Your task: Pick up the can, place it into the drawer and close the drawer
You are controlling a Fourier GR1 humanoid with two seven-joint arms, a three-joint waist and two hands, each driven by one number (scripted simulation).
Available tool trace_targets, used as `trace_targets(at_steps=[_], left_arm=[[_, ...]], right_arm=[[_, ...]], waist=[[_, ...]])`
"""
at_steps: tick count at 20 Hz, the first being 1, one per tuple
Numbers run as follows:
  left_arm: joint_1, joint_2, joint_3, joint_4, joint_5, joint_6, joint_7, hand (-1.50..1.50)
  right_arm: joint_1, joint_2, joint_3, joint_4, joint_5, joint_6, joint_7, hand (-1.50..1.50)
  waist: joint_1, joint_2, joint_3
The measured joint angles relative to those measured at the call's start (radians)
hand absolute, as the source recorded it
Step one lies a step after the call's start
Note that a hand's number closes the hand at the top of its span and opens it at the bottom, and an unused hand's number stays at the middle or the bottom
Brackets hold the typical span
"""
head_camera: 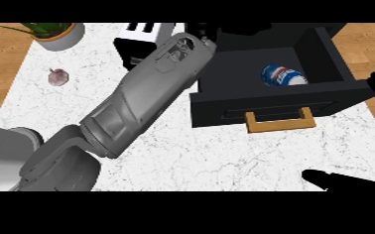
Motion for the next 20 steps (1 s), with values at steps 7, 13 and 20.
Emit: trace_targets(at_steps=[7,13,20], left_arm=[[-0.005,0.0,-0.011,-0.021,0.01,0.02,-0.002,-1.5],[-0.022,0.018,0.0,-0.035,-0.002,0.006,0.041,-1.5],[0.024,0.089,-0.001,-0.127,-0.043,-0.003,0.117,-1.5]], right_arm=[[-0.048,-0.041,0.117,0.107,0.296,-0.058,-0.029,-1.5],[-0.108,-0.049,0.2,0.286,0.512,-0.131,-0.042,-1.5],[-0.168,0.01,0.231,0.518,0.657,-0.291,-0.054,-1.5]], waist=[[0.04,-0.008,0.0],[0.074,-0.015,0.0],[0.098,-0.023,0.0]])
